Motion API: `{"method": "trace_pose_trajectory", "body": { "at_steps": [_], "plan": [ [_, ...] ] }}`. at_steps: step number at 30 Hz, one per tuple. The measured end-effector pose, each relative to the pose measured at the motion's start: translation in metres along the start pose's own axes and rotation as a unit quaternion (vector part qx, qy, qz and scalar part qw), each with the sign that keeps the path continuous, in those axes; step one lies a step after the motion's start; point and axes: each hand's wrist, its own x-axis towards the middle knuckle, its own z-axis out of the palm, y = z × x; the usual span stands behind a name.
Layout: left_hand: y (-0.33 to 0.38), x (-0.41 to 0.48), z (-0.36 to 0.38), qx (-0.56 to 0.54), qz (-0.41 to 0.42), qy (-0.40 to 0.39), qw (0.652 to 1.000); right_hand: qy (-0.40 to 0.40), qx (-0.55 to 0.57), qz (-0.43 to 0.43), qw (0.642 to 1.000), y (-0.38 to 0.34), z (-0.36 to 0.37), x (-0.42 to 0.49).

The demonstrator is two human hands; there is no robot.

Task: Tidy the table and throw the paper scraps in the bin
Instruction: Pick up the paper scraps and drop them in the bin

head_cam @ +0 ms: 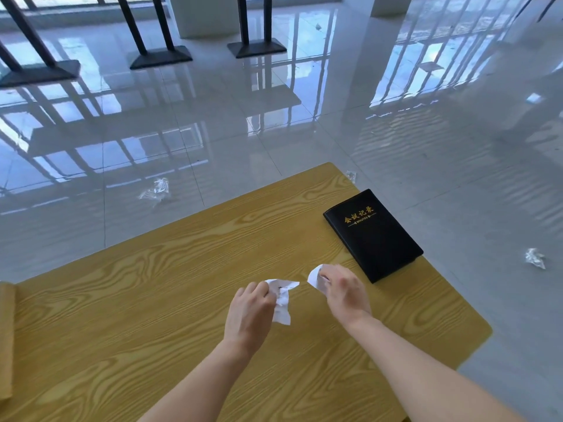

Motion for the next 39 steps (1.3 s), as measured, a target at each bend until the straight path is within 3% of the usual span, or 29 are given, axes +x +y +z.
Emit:
{"method": "trace_pose_trajectory", "body": {
  "at_steps": [9, 26, 32, 35, 39],
  "plan": [
    [0.073, -0.028, -0.007, -0.028, 0.031, 0.030, 0.999, 0.031, 0.022, 0.021, 0.999, 0.032, -0.055, -0.074],
    [0.264, -0.133, 0.036, -0.073, 0.127, 0.014, 0.989, 0.106, 0.051, 0.140, 0.983, 0.189, -0.102, -0.280],
    [0.299, -0.184, 0.085, -0.090, 0.183, -0.068, 0.977, 0.029, 0.090, 0.210, 0.973, 0.231, -0.065, -0.338],
    [0.301, -0.201, 0.124, -0.068, 0.170, -0.146, 0.972, -0.023, 0.088, 0.236, 0.968, 0.244, -0.037, -0.355],
    [0.290, -0.205, 0.188, -0.062, 0.143, -0.169, 0.973, -0.061, 0.105, 0.266, 0.956, 0.273, 0.020, -0.365]
  ]
}}
